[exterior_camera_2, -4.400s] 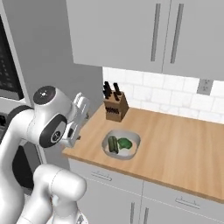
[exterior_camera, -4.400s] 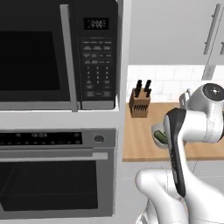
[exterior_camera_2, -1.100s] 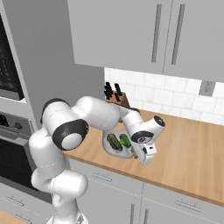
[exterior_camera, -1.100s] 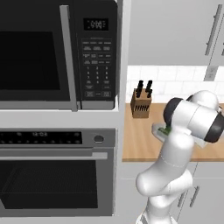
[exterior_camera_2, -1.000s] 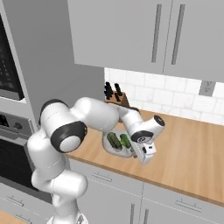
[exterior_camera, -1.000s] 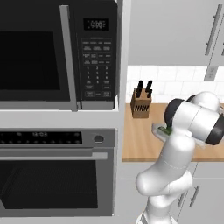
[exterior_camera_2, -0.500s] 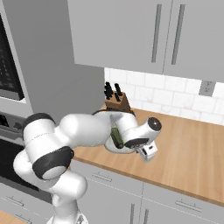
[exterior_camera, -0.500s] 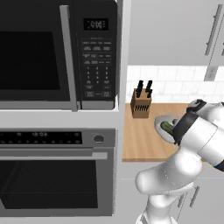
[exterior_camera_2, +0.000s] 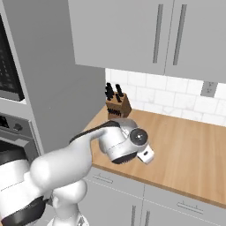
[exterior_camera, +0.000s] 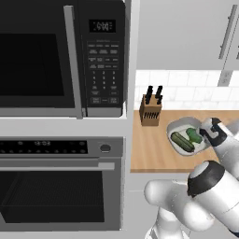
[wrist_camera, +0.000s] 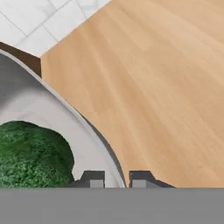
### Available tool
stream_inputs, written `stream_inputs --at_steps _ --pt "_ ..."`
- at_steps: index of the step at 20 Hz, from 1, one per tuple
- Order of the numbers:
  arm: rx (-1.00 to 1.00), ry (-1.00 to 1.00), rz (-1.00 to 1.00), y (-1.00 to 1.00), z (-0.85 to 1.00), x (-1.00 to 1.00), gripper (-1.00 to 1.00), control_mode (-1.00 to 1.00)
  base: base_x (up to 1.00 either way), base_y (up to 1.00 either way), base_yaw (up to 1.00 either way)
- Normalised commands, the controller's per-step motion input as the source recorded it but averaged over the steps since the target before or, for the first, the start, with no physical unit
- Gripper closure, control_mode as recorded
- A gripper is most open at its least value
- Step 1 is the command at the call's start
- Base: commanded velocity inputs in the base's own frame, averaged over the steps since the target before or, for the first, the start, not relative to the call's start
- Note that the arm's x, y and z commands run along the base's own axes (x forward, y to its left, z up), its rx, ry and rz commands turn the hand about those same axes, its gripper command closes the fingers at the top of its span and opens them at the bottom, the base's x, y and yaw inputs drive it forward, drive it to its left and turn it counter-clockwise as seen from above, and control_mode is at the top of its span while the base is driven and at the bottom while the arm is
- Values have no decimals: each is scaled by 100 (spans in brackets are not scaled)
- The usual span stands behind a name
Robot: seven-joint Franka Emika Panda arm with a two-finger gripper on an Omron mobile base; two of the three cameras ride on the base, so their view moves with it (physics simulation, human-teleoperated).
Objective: Take the meat container that has the chicken drumstick and place it on the second highest rack of the freezer. Then take the vegetable container that has the broccoli and cucumber and place it on the highest rack of the freezer.
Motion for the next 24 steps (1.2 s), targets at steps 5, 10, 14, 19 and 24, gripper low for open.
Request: stream_inputs --at_steps 5,10,14,19,24 --pt "0 8 0 0 81 -16 100 -100 0 0 0" --pt "6 10 -2 0 66 -32 100 -100 0 0 0" --pt "14 3 -8 0 47 -46 100 -100 0 0 0" --pt "18 0 -12 7 34 -49 100 -100 0 0 0" --pt "14 1 -12 15 30 -43 100 -100 0 0 0"
